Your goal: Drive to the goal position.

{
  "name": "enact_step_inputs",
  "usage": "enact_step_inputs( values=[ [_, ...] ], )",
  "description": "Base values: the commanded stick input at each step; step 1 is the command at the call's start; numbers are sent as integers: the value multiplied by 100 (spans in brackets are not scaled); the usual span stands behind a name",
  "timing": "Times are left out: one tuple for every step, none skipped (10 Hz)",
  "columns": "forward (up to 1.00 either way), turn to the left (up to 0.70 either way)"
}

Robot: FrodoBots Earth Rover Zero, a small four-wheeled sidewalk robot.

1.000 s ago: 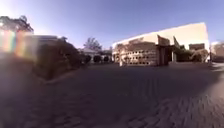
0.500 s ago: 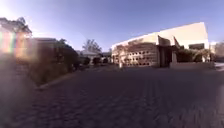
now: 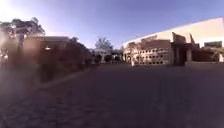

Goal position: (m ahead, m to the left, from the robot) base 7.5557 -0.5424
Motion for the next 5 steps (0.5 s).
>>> enact_step_inputs(
  values=[
    [85, 0],
    [85, 0],
    [85, 0],
    [85, 0],
    [85, 0]
  ],
)
